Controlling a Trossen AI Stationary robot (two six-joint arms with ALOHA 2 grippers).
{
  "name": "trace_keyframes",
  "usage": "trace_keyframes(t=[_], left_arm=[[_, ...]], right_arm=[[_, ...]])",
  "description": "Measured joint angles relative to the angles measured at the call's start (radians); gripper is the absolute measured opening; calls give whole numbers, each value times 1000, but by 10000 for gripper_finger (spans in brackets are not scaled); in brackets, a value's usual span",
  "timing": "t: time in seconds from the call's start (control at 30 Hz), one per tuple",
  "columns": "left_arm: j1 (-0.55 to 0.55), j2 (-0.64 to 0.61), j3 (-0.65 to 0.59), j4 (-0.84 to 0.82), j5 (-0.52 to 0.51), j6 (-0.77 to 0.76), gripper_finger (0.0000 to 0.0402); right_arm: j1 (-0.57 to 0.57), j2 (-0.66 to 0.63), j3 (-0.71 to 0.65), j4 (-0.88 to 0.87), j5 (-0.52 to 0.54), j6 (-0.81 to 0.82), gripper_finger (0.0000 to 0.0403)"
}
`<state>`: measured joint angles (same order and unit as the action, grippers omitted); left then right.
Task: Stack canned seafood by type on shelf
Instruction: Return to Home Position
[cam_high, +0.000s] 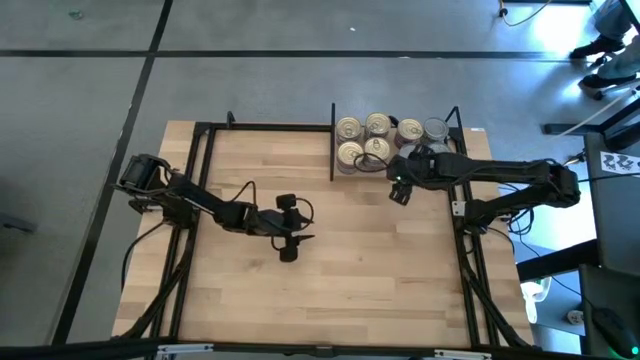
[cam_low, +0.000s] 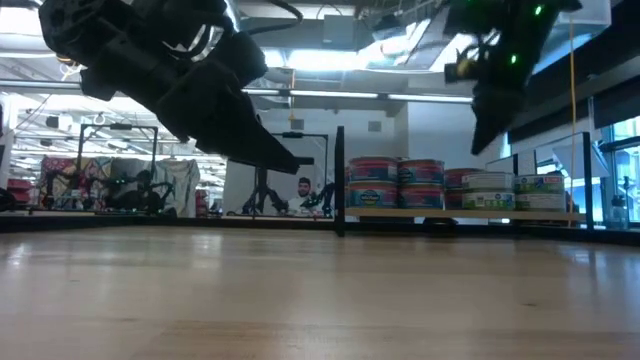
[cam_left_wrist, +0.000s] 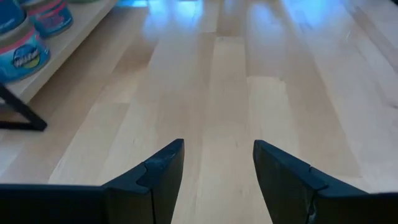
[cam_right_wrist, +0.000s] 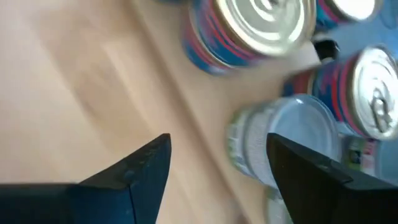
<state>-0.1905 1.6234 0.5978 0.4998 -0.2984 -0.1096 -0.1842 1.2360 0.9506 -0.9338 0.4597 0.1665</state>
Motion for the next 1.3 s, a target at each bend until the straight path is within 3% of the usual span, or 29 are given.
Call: trace_keyframes(t=[0.27,0.47,0.77,1.0,1.1,1.3], left_arm=[[-4,-59,0,20,3,91,191],[22,-149,-8,-19,109,137,191],[89,-396,-200,21,122,75,138],[122,-605,-349,57,125,28,89],[122,-688,-410,95,123,24,70],[121,-831,-521,147,125,11,39]], right_arm=[[196,-86,-71,264,-85,21,263],[283,-158,-146,488,-319,43,255],[348,-359,-305,562,-321,13,159],[348,-584,-513,797,-376,12,85],[348,-675,-584,860,-351,12,55],[347,-794,-642,879,-338,15,8]])
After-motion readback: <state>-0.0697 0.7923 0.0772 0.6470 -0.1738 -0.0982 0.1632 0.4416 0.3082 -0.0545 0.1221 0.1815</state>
